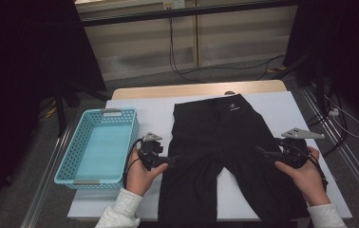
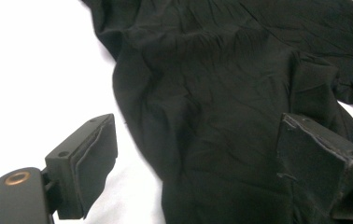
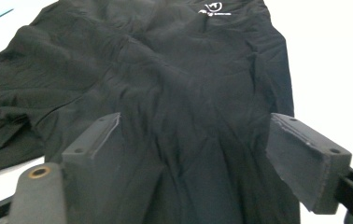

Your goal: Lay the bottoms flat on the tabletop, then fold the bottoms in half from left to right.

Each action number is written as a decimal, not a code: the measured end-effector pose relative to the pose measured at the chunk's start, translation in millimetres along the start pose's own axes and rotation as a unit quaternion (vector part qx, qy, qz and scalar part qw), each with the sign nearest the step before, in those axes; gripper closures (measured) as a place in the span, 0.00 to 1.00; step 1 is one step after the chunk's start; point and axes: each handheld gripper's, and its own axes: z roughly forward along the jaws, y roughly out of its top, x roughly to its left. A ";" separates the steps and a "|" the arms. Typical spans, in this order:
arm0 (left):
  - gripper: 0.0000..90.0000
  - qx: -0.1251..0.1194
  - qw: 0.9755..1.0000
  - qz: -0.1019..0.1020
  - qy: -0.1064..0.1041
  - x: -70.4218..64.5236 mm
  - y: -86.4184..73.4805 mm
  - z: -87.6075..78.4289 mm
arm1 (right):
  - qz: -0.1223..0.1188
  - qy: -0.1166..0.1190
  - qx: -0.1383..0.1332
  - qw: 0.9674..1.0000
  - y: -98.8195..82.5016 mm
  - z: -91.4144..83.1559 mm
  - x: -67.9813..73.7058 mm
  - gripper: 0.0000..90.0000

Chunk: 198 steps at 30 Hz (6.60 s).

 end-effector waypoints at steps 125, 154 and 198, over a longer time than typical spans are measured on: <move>0.99 0.001 0.999 -0.045 -0.022 -39.7 -27.4 -20.7 | -0.087 0.070 0.005 0.994 31.5 81.6 104.1 0.16; 1.00 -0.010 0.998 -0.032 -0.052 -45.9 -24.2 -16.6 | -0.079 0.084 0.017 0.993 70.6 146.5 141.7 0.15; 1.00 -0.034 0.994 -0.022 -0.101 -62.5 -19.6 -2.8 | -0.078 0.098 0.039 0.991 67.5 123.4 102.0 0.99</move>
